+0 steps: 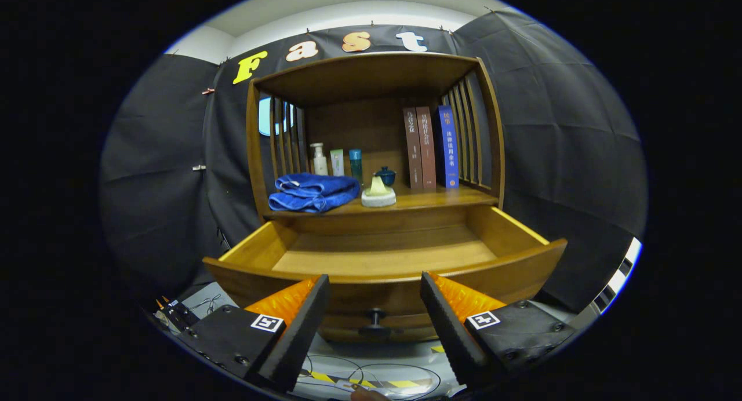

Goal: Pull open the drawer, take out the items inside it, and place them on the countertop above the cabinet.

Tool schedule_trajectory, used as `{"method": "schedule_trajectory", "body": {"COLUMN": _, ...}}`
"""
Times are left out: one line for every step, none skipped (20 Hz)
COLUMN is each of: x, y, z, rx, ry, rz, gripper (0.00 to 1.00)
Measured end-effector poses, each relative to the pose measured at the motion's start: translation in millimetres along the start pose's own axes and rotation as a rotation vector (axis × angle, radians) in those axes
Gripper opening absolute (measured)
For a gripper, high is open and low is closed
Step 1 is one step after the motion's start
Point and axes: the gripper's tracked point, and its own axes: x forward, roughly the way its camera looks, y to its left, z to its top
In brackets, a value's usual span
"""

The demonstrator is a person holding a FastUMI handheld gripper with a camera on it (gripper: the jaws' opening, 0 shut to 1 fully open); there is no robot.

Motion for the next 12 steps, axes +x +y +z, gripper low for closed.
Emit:
{"method": "schedule_trajectory", "body": {"x": 3.3, "y": 0.1, "z": -8.6, "rx": 0.003, "ry": 0.006, "rz": -0.002, "gripper": 0.99}}
{"method": "schedule_trajectory", "body": {"x": 8.6, "y": 1.0, "z": -14.6, "rx": 0.009, "ry": 0.014, "rz": -0.001, "gripper": 0.99}}
{"method": "schedule_trajectory", "body": {"x": 12.5, "y": 1.1, "z": -22.8, "rx": 0.016, "ry": 0.026, "rz": -0.002, "gripper": 0.99}}
{"method": "schedule_trajectory", "body": {"x": 15.2, "y": 0.5, "z": -30.1, "rx": 0.022, "ry": 0.040, "rz": -0.003, "gripper": 0.99}}
{"method": "schedule_trajectory", "body": {"x": 18.7, "y": -0.4, "z": -35.3, "rx": 0.030, "ry": 0.048, "rz": -0.007, "gripper": 0.99}}
{"method": "schedule_trajectory", "body": {"x": 22.0, "y": -1.8, "z": -39.3, "rx": 0.036, "ry": 0.056, "rz": -0.014, "gripper": 0.99}}
{"method": "schedule_trajectory", "body": {"x": 25.4, "y": -2.6, "z": -42.1, "rx": 0.039, "ry": 0.064, "rz": -0.019, "gripper": 0.99}}
{"method": "schedule_trajectory", "body": {"x": 29.1, "y": -3.7, "z": -44.3, "rx": 0.040, "ry": 0.071, "rz": -0.024, "gripper": 0.99}}
{"method": "schedule_trajectory", "body": {"x": 32.4, "y": -5.5, "z": -45.9, "rx": 0.039, "ry": 0.078, "rz": -0.029, "gripper": 0.99}}
{"method": "schedule_trajectory", "body": {"x": 34.7, "y": -7.8, "z": -47.2, "rx": 0.039, "ry": 0.088, "rz": -0.041, "gripper": 0.99}}
{"method": "schedule_trajectory", "body": {"x": 33.6, "y": -8.7, "z": -46.5, "rx": 0.039, "ry": 0.080, "rz": -0.042, "gripper": 0.99}}
{"method": "schedule_trajectory", "body": {"x": 35.0, "y": -8.2, "z": -46.8, "rx": 0.040, "ry": 0.079, "rz": -0.043, "gripper": 0.99}}
